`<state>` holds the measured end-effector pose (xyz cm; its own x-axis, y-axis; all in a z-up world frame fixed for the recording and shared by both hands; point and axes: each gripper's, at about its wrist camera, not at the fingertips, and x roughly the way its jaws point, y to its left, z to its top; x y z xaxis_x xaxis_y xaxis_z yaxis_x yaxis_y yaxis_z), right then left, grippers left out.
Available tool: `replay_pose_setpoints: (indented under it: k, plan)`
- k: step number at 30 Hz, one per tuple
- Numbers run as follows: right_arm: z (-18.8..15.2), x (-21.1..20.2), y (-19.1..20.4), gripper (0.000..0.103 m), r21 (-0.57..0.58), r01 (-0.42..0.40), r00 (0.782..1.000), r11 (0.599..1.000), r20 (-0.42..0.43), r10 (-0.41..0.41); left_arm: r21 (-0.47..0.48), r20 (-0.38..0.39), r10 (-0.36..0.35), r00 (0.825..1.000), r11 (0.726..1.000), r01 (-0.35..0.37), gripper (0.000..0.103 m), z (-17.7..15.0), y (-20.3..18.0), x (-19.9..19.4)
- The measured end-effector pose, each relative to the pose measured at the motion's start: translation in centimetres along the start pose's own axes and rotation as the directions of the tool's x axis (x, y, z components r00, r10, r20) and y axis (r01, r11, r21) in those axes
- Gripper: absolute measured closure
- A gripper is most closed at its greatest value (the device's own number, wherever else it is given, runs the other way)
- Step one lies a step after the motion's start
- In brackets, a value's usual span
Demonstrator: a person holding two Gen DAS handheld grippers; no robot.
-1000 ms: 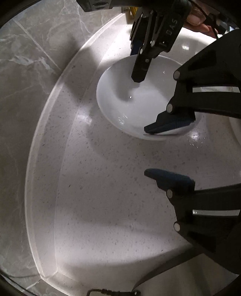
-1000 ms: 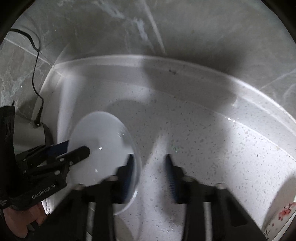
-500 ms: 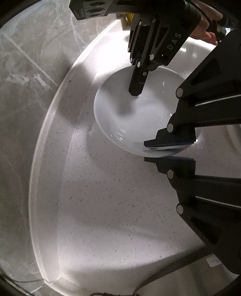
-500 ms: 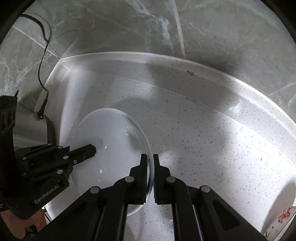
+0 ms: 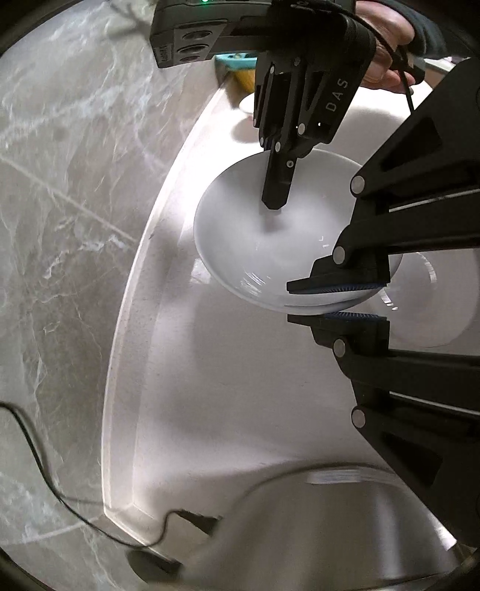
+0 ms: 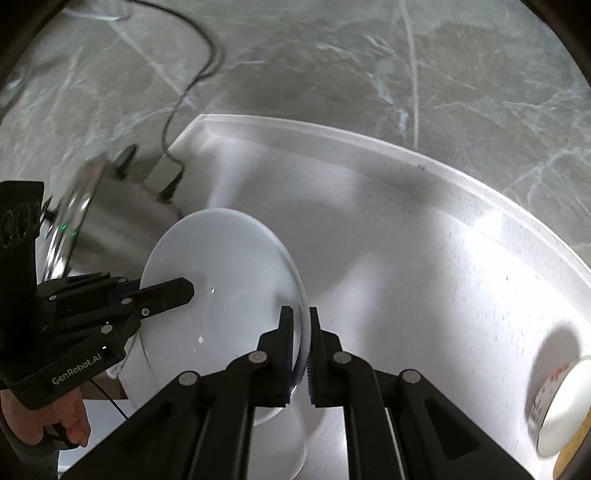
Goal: Organize plates and bowls
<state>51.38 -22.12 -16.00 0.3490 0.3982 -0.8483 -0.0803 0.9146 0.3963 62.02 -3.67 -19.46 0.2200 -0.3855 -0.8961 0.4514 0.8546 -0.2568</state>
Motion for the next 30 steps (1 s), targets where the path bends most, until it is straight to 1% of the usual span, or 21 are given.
replay_pose_setpoints:
  k: [3,5,7,8,9,12,15,19,21,23,28,30]
  plan:
    - [-2.1,-0.8,1.0,0.095,-0.016,-0.010,1.000,1.000,-0.009,0.009,-0.012,-0.003,-0.006,1.000,1.000,0.006,0.096,-3.2,-0.8,-1.3]
    - [-3.7,-0.9,1.6,0.095,-0.024,-0.013,1.000,1.000,-0.024,0.013,-0.018,-0.008,-0.007,1.000,1.000,0.007,0.096,-5.7,-0.7,-1.9]
    - [-5.1,-0.7,2.0,0.095,-0.028,-0.018,0.999,0.999,-0.042,0.017,-0.026,-0.026,-0.010,1.000,1.000,0.009,0.096,-8.0,-0.6,-1.7]
    - [-5.9,-0.6,2.1,0.095,-0.028,-0.019,0.999,0.999,-0.050,0.018,-0.029,-0.033,-0.011,0.999,1.000,0.010,0.096,-8.4,-0.6,-1.3]
    - [-6.7,-0.3,2.2,0.095,-0.026,-0.021,0.998,0.999,-0.062,0.020,-0.035,-0.041,-0.011,0.999,0.999,0.009,0.096,-9.5,-0.6,-1.1]
    - [-8.3,0.8,2.5,0.095,-0.018,-0.019,0.996,1.000,-0.090,0.017,-0.054,-0.069,-0.012,0.998,0.998,0.008,0.096,-12.4,-0.3,-0.5]
    - [-9.8,1.8,2.6,0.095,-0.012,-0.009,0.994,1.000,-0.110,0.008,-0.056,-0.084,0.004,0.996,0.998,-0.009,0.096,-13.8,-0.3,0.5]
    - [-10.8,2.9,2.6,0.095,-0.016,0.016,0.992,1.000,-0.121,-0.018,-0.052,-0.097,0.036,0.995,0.998,-0.042,0.096,-15.7,-0.2,1.9]
    - [-10.9,3.5,2.8,0.095,-0.028,0.037,0.991,0.999,-0.126,-0.040,-0.057,-0.103,0.039,0.994,0.997,-0.045,0.096,-16.1,0.0,2.5]
    - [-10.9,3.9,3.1,0.095,-0.036,0.044,0.990,0.998,-0.132,-0.049,-0.056,-0.105,0.053,0.993,0.997,-0.059,0.096,-15.9,0.2,3.4]
    - [-10.9,5.4,3.4,0.095,-0.044,0.073,0.987,0.996,-0.142,-0.078,-0.063,-0.124,0.059,0.991,0.996,-0.067,0.096,-16.2,0.4,5.2]
    - [-11.0,5.7,3.2,0.095,-0.046,0.077,0.986,0.996,-0.146,-0.083,-0.063,-0.127,0.066,0.990,0.995,-0.074,0.096,-15.9,0.7,5.8]
